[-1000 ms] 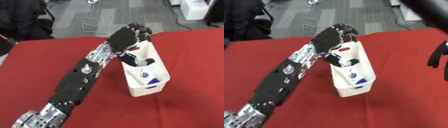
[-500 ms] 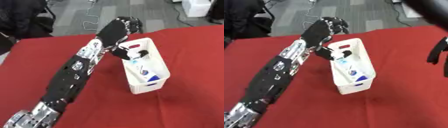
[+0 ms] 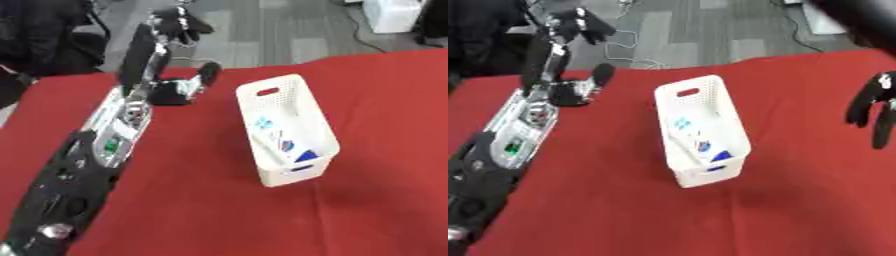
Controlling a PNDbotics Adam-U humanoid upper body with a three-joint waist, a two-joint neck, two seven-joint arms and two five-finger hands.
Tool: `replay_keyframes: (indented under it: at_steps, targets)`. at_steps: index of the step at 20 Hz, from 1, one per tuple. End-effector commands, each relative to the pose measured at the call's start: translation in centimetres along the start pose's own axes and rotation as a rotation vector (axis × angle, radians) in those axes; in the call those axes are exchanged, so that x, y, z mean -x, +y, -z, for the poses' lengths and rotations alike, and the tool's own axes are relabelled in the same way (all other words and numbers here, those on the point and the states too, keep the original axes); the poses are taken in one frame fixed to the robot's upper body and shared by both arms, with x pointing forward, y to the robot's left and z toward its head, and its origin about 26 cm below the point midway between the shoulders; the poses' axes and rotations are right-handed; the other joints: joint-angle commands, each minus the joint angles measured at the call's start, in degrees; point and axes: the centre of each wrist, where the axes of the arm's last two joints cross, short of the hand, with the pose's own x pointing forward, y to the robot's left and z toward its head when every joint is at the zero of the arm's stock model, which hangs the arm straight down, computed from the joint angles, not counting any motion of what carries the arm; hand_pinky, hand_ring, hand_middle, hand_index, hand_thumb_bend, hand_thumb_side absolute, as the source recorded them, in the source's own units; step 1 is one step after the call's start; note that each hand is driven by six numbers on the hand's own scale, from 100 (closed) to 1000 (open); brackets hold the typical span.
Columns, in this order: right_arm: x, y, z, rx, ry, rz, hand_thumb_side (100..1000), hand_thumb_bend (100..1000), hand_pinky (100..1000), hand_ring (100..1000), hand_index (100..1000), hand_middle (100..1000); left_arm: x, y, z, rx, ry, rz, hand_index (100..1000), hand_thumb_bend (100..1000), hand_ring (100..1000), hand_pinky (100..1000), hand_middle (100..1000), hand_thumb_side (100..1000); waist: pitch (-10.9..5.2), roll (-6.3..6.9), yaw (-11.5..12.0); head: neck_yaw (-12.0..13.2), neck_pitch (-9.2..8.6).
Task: Pick up objects on the table and place them in the box.
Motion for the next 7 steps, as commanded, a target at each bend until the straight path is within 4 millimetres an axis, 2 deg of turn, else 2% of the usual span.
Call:
replay_keyframes:
  at_steps: [1,5,7]
  targets:
    - [-0.2,-0.1,-0.4,-0.153,-0.109,-0.122,1000,195,324,469,361,508,-2.0,2.6,0.7,-0.099,-0.003,-0.045,669,408,457,339,492,971,-0.32,-0.52,0.7,-2.1,-0.18]
    - [-0.1,0.9,-1.6,-0.085,-0.078,-0.111,1000,169,318,464,373,509,-5.1,4.0,1.3,-0.219,-0.020,-0.113,662,432,466,367,504,969,0.02,-1.56,2.8,-5.3,-0.18]
    - [-0.2,1.2,-2.2,-0.042,-0.068,-0.111,1000,186,315,458,372,504,-5.7,4.1,1.7,-0.264,-0.034,-0.148,654,452,468,383,505,967,0.06,-1.96,3.7,-6.4,-0.18]
